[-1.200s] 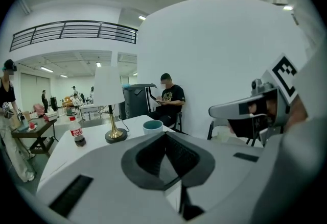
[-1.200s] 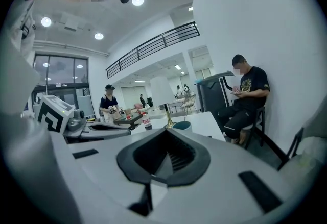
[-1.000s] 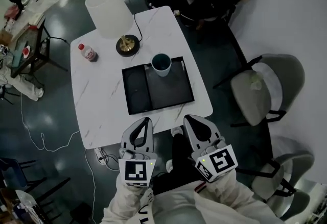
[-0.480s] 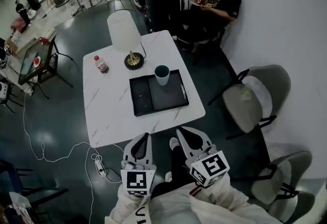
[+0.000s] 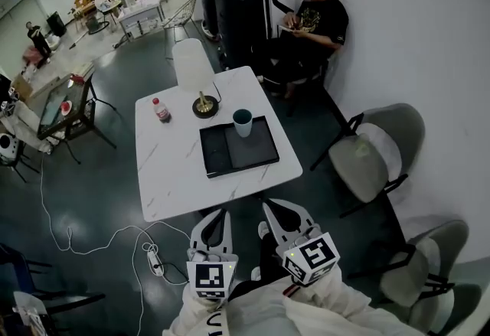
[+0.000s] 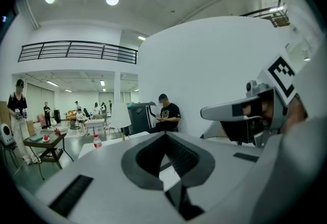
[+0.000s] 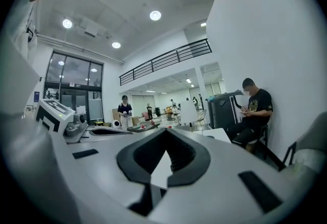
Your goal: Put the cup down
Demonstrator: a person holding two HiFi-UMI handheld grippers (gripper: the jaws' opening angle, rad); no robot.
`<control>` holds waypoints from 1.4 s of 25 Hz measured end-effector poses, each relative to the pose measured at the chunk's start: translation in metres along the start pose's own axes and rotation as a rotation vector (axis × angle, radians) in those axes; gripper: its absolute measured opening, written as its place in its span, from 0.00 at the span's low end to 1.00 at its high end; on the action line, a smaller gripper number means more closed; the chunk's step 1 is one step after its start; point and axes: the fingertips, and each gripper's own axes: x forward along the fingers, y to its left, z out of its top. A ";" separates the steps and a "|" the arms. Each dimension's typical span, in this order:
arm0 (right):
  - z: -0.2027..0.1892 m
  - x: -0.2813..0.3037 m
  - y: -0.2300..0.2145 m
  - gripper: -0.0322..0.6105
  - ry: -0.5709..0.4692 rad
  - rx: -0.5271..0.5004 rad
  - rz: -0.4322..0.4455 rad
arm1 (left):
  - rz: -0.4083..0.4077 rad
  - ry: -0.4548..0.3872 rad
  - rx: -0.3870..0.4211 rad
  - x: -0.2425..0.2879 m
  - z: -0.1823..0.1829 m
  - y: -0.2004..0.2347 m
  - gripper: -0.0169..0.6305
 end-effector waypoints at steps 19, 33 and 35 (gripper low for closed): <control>0.039 -0.052 0.052 0.06 -0.021 -0.048 0.069 | -0.003 -0.044 0.017 -0.058 0.041 -0.037 0.04; 0.047 -0.067 0.030 0.06 -0.026 -0.051 0.082 | 0.007 -0.013 0.034 -0.057 0.041 -0.049 0.04; 0.047 -0.067 0.023 0.06 -0.025 -0.049 0.091 | 0.012 -0.014 0.043 -0.050 0.045 -0.052 0.04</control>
